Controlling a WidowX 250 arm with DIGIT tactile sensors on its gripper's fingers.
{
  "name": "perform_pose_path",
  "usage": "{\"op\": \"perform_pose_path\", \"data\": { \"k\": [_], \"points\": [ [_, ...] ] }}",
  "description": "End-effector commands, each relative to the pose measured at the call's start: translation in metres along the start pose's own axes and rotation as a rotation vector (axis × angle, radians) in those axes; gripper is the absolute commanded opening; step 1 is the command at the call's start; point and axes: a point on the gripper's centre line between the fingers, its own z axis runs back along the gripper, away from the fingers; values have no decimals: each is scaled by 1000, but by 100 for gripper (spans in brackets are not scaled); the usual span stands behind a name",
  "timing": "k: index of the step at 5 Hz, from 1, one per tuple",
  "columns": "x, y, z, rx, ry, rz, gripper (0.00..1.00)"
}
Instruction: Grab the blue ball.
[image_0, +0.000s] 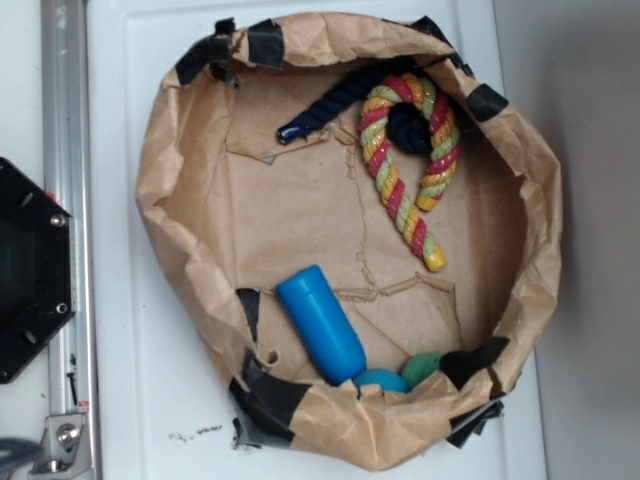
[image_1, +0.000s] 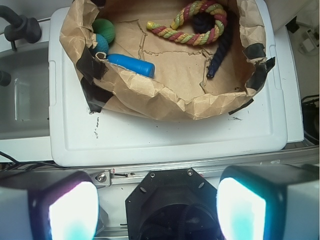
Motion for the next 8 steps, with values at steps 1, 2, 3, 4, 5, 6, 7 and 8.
{"op": "perform_pose_path", "data": {
  "k": [1,2,3,4,5,6,7,8],
  "points": [
    [0,0,0,0,0,0,100],
    [47,5,-34,40,98,-254,100],
    [87,7,-63,-175,32,-378,100],
    [115,10,-89,-301,-30,-419,100],
    [134,16,-111,-425,-113,-546,100],
    [147,11,-128,-472,-178,-654,100],
    [160,0,-153,-467,-206,-686,100],
    [148,-41,-169,-513,-216,-853,100]
  ]
}}
